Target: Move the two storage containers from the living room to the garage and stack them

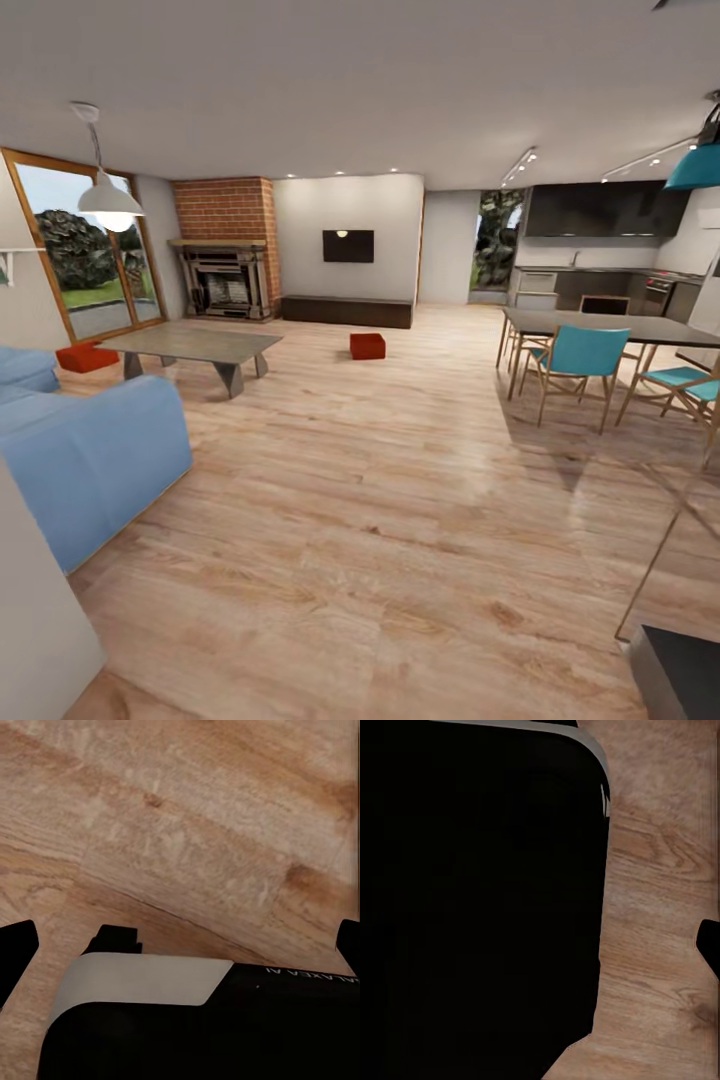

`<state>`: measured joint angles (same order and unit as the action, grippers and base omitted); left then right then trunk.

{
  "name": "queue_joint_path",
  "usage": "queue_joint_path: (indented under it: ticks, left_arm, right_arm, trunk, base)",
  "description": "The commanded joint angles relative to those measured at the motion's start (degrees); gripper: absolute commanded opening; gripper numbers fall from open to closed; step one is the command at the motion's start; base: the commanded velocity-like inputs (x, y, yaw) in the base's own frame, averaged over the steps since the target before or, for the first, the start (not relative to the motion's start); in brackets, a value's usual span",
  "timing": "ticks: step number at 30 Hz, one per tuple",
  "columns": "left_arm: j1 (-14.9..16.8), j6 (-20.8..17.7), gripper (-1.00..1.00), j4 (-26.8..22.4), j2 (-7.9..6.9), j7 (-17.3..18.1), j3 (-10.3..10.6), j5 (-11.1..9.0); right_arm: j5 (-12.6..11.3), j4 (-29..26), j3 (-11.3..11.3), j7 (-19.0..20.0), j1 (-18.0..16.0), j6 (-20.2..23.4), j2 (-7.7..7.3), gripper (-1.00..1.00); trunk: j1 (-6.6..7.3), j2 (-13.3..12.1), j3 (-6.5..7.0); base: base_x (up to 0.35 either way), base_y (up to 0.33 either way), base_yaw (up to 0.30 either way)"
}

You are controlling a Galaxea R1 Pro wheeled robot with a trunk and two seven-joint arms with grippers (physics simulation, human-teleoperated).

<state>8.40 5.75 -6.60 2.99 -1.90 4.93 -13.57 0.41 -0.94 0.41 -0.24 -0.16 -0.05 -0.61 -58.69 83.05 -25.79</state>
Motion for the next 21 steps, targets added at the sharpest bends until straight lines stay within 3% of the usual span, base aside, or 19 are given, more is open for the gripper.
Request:
queue_joint_path:
  ticks: [1, 21]
  left_arm:
    - [0.04, 0.23, 1.0, 0.04, 0.0, -0.2, 0.5, -0.49]
    - [0.04, 0.58, 1.0, 0.01, 0.0, -0.21, 0.43, -0.56]
  right_arm:
    - [0.04, -0.03, 0.04, -0.02, -0.02, 0.01, 0.0, 1.0]
    - [0.05, -0.03, 0.02, -0.02, -0.02, -0.01, 0.0, 1.0]
  trunk:
    - [-0.03, 0.03, -0.06]
    - [-0.03, 0.03, -0.06]
  base:
    - [0.344, -0.068, 0.0]
    - [0.344, -0.011, 0.0]
